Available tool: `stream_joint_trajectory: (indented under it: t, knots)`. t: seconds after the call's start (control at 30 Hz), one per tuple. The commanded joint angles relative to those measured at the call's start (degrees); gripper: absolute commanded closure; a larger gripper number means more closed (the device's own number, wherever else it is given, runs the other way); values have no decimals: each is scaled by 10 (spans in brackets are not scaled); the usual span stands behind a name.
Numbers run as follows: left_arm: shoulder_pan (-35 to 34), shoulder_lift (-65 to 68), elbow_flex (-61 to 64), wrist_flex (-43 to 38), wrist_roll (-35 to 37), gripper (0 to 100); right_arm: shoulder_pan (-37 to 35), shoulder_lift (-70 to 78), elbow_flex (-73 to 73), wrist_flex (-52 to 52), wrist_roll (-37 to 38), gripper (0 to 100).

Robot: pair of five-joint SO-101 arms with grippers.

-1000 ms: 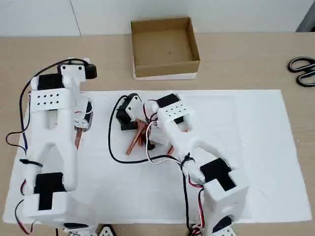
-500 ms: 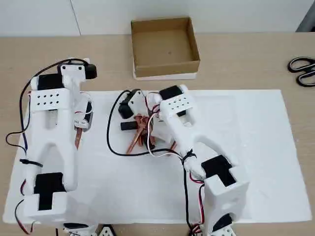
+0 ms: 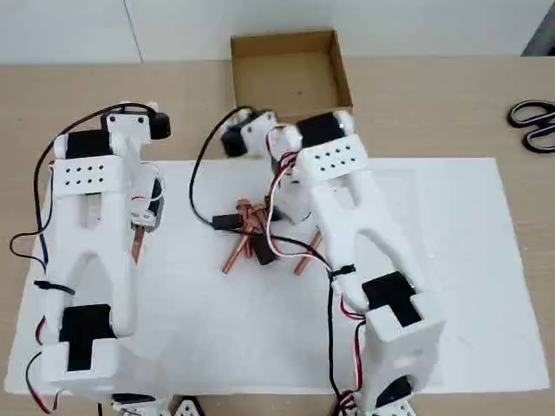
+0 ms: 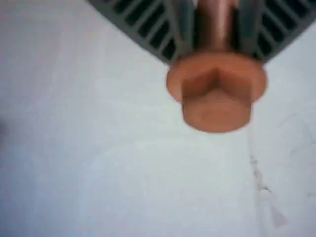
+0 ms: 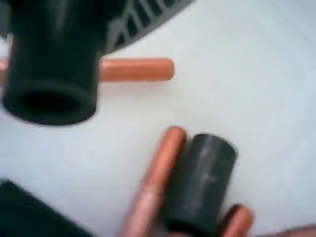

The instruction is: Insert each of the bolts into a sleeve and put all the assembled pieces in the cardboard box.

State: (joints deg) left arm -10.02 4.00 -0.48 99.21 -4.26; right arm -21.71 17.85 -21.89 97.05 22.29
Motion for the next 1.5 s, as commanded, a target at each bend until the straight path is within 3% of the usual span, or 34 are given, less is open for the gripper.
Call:
stream_joint_trajectory:
  t: [0.0, 0.2, 0.37, 0.7, 0.9, 1.37, 1.47]
  knots:
    - [0, -26, -2, 8, 1, 994, 59, -4, -31, 14, -81, 995]
    - [0, -26, -2, 7, 0, 994, 123, 4, -8, 14, -175, 995]
    - [0, -26, -2, 3, -1, 994, 130, 5, 32, 15, -210, 995]
    - [1, -26, -2, -4, -12, 994, 134, 6, 101, -24, -213, 993]
    - [-1, -26, -2, -4, -12, 994, 133, 70, 99, -24, -207, 889]
    - [-1, -26, -2, -4, -12, 994, 130, 114, 46, -36, -193, 879]
    - [-1, -26, -2, -4, -12, 994, 124, 115, 47, -30, -175, 839]
